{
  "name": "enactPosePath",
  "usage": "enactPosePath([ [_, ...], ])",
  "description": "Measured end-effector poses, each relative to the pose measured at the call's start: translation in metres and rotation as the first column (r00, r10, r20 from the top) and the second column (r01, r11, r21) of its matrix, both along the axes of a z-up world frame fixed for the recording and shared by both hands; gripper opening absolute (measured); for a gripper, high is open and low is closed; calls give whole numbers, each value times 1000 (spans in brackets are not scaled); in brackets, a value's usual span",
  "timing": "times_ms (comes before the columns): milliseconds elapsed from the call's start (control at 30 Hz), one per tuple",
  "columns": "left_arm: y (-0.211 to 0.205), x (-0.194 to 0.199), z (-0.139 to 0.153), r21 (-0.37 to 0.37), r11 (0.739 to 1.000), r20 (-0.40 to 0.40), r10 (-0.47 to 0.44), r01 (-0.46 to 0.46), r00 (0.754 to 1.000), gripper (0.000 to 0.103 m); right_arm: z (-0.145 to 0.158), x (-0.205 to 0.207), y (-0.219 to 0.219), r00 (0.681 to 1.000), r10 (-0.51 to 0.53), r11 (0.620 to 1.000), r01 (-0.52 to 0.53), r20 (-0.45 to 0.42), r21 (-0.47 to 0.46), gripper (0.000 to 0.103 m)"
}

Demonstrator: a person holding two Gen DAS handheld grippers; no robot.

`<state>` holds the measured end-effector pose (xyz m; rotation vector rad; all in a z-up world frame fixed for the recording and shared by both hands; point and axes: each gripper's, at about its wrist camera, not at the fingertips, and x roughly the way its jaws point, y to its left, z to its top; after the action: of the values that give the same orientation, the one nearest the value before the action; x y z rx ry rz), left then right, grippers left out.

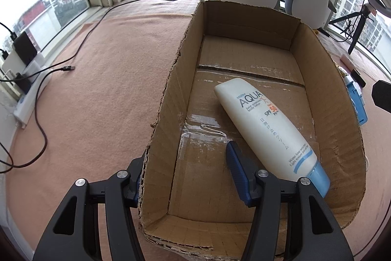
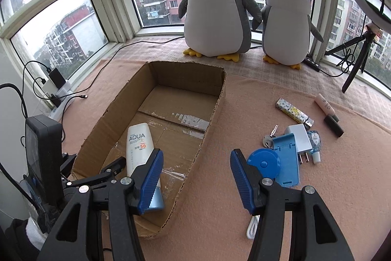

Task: Organize rigid objects
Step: 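Open the right gripper to drop the tube into the box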

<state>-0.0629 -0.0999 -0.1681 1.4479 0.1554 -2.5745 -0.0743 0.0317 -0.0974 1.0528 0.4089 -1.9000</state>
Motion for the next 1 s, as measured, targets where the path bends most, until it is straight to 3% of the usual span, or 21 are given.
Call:
enactPosePath([
  [600, 0, 2, -1, -9, 1000, -1, -3, 3, 1000, 57, -31, -52, 103, 979, -183, 982, 179, 90, 55, 53],
  [1000, 0, 3, 0, -7, 1000, -2, 1, -1, 1000, 57, -61, -41, 74, 990, -100, 990, 89, 104, 105, 53],
])
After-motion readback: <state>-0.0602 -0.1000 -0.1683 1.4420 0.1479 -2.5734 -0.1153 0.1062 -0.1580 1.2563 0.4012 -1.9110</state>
